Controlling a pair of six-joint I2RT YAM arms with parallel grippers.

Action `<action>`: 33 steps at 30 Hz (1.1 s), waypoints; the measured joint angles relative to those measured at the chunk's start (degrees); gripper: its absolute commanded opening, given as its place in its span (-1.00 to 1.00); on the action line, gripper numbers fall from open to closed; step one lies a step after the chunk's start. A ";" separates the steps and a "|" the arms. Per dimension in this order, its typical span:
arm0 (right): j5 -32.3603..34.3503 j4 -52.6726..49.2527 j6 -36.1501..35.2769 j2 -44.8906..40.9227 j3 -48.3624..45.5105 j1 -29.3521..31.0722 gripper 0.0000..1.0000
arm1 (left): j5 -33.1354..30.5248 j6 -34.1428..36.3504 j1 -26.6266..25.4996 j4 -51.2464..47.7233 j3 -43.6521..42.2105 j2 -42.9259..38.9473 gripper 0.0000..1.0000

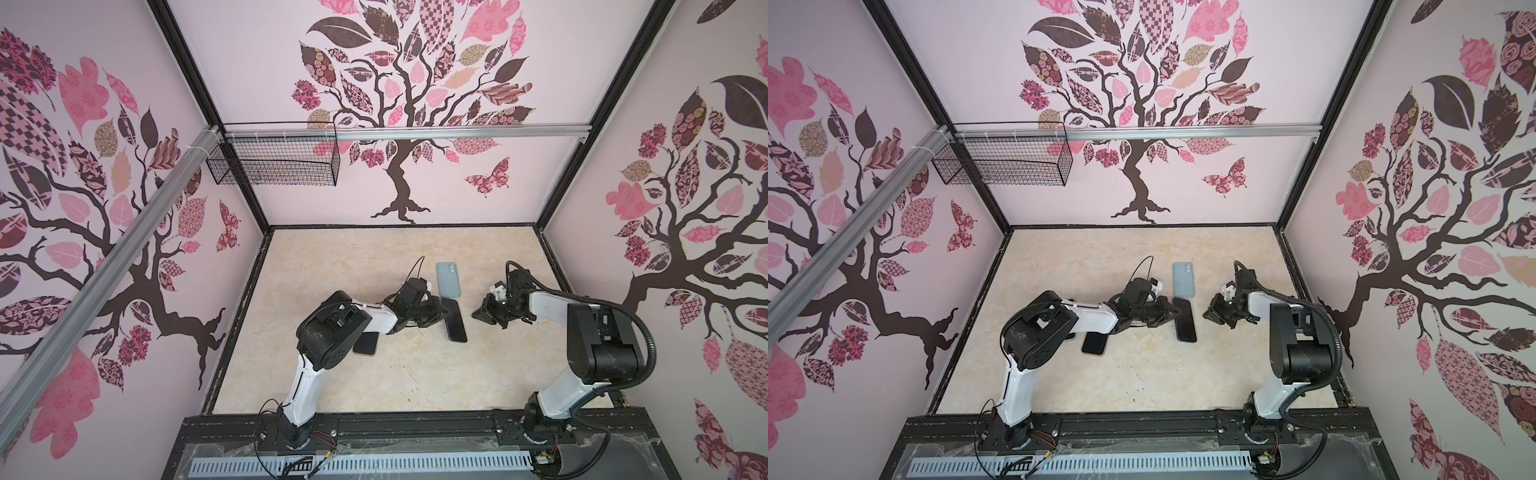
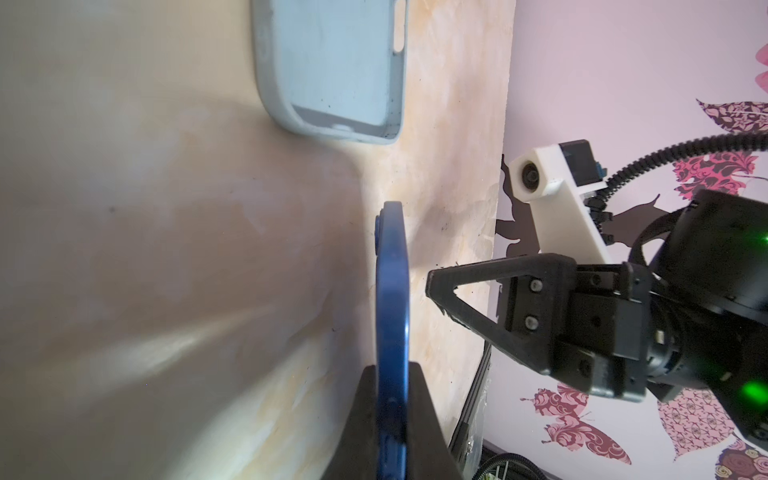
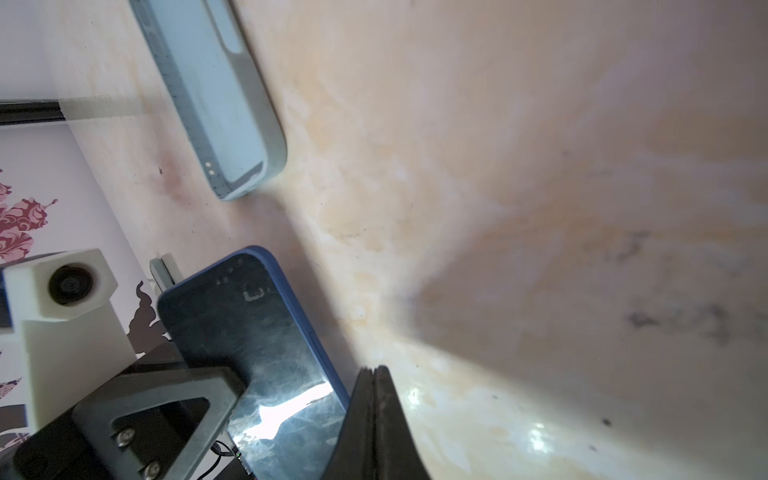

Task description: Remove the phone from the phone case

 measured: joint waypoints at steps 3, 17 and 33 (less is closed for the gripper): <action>-0.07 0.11 -0.24 0.55 0.04 0.66 -0.94 | 0.52 -0.07 0.00 0.48 0.52 1.03 -1.00; -1.14 0.59 -0.50 2.97 0.15 1.36 -0.95 | 3.06 -0.94 -0.04 1.70 1.57 3.41 -1.00; -2.54 1.03 -0.52 4.07 0.57 1.36 -1.00 | 3.98 -1.66 -0.02 3.80 1.95 4.72 -0.73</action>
